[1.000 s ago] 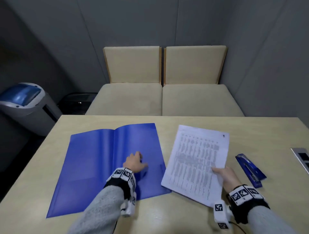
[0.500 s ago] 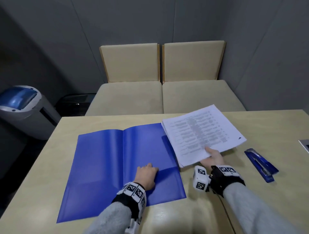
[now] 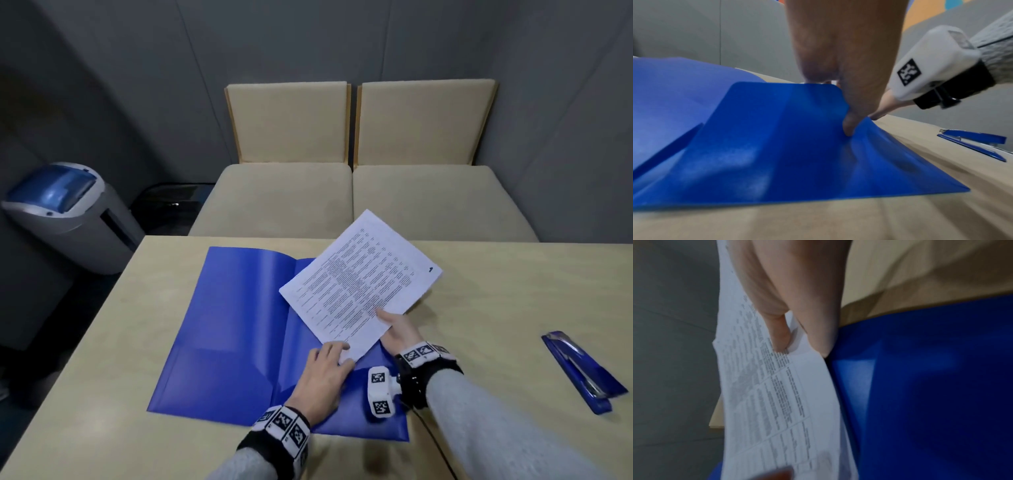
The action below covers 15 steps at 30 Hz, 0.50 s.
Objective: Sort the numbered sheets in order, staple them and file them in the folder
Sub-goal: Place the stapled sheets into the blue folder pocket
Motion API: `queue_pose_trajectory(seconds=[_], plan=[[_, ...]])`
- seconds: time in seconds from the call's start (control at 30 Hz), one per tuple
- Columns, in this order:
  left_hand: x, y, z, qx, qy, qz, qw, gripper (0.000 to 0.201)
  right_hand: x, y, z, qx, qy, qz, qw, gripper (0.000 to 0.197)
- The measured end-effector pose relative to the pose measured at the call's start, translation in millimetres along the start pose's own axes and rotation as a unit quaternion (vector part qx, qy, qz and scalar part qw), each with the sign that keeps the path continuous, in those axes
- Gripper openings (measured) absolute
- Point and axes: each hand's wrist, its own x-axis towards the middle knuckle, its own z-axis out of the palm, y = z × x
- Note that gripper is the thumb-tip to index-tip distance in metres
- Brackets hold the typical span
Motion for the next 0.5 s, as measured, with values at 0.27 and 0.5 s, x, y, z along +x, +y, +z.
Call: queue_pose_trajectory(seconds=[0.27,0.5], plan=[[6.1,-9.3,-8.8,-0.104,-0.025,0.018,0.994,0.014,13.6,5.0,-2.3,-0.037,0.028,0.043,0.998,0.032],[15.5,-15.0,-10.7,-0.318,-0.084,-0.106,0.938,0.018,-5.0,12.1,2.9,-0.034,0.013,0.055,0.998,0.036]])
